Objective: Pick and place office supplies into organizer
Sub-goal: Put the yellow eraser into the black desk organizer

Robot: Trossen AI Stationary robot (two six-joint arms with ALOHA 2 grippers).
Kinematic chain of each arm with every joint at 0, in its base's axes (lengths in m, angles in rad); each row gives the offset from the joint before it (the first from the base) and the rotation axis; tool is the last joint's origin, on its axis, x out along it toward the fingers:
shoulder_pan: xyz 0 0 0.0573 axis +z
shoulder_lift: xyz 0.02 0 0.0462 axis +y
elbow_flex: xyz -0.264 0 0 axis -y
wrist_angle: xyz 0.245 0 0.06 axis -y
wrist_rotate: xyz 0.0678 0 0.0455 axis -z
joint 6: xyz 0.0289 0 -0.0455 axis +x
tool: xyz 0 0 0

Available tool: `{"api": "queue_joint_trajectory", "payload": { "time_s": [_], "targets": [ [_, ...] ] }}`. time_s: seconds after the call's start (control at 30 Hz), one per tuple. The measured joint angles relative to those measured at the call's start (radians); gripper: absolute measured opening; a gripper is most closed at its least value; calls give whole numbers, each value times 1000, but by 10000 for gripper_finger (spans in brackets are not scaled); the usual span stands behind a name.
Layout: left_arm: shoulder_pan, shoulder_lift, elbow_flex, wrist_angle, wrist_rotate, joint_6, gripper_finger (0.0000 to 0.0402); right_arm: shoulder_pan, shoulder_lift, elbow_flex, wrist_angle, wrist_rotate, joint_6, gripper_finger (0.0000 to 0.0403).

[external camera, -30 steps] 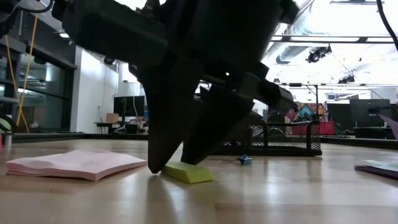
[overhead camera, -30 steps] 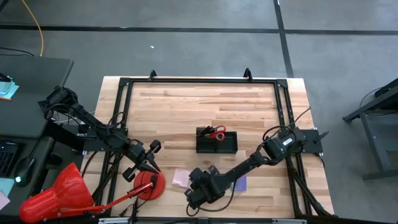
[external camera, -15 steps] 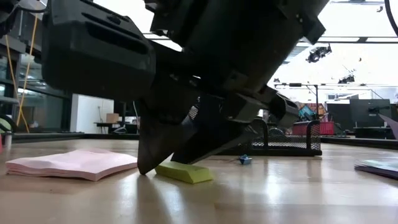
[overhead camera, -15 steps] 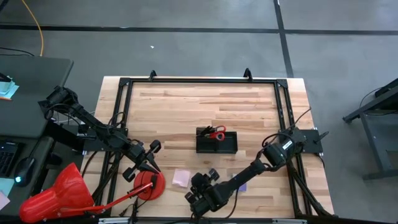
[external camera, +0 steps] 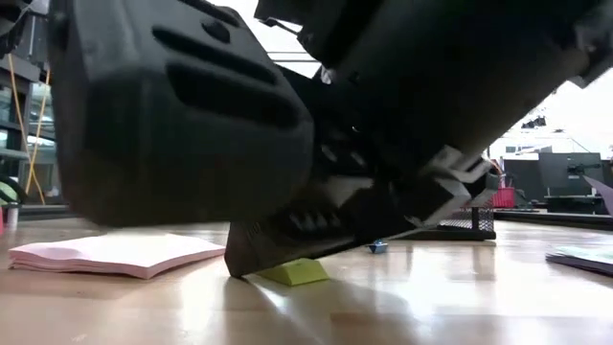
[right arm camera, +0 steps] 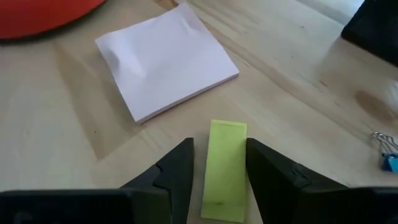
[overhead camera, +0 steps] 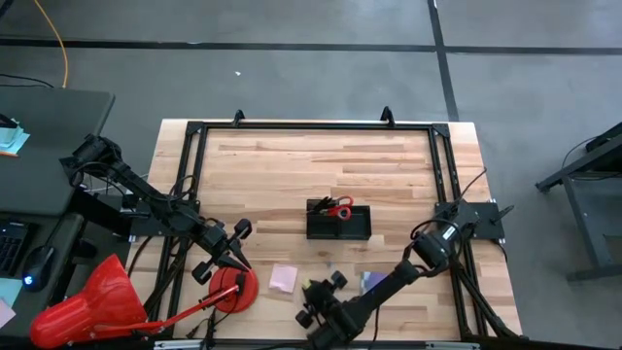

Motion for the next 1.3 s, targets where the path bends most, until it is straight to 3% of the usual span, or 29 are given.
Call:
{"api": "queue_joint_trajectory", "payload": {
  "time_s": [0.43, 0.8, 0.93, 1.07, 1.3],
  "targets": [
    [0, 0, 0, 0, 0, 0, 28, 21, 56, 1, 20, 152, 4, 140],
    [0, 0, 0, 0, 0, 0, 28, 20, 57, 0, 37, 168, 4, 137],
    [0, 0, 0, 0, 0, 0, 28, 10, 54, 1, 45, 122, 5, 103],
    [0, 0, 0, 0, 0, 0, 28, 9, 53, 1, 50, 119, 3, 32],
    [0, 0, 0, 0, 0, 1, 28, 10, 55, 0, 63, 177, -4, 25]
  ]
}}
